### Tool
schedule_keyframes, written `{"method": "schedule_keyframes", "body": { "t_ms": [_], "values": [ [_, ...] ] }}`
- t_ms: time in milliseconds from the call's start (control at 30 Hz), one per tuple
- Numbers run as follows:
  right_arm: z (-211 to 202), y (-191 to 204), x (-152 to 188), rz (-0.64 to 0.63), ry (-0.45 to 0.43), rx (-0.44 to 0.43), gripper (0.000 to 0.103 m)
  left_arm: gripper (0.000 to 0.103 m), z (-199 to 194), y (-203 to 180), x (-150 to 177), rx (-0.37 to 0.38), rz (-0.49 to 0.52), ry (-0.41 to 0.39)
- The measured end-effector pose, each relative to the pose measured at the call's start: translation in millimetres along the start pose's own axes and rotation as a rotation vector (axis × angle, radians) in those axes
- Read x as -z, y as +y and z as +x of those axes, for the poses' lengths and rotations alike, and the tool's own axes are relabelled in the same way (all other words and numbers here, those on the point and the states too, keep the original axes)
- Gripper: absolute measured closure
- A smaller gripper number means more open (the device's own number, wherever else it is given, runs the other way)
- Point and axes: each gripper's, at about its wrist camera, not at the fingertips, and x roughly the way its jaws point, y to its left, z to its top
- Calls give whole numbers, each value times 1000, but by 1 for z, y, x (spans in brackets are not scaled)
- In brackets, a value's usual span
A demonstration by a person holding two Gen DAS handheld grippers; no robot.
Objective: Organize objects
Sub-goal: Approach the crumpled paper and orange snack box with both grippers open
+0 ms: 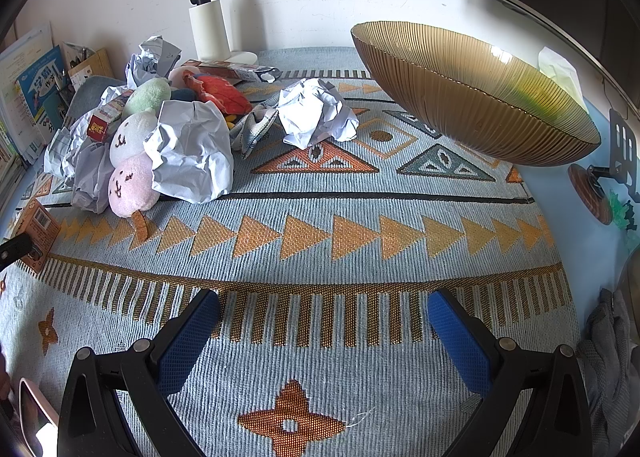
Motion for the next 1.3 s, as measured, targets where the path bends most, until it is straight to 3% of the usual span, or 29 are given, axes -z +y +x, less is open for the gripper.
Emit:
{"method": "schedule_keyframes", "body": {
  "t_ms": [267, 400, 467, 733, 1300],
  "values": [
    [0, 0, 0, 0, 0, 0, 0, 1, -26, 24, -3, 47, -75, -103],
    [0, 0, 0, 0, 0, 0, 0, 1, -12, 30, -6, -31, -55, -64],
    [0, 0, 0, 0, 0, 0, 0, 1, 0, 29, -5, -27, -27, -27],
    [0, 0, 0, 0, 0, 0, 0, 0, 28, -6, -13, -197, 179, 43],
    [0, 0, 0, 0, 0, 0, 0, 0, 34, -10, -21, -187, 178, 39]
  ]
}}
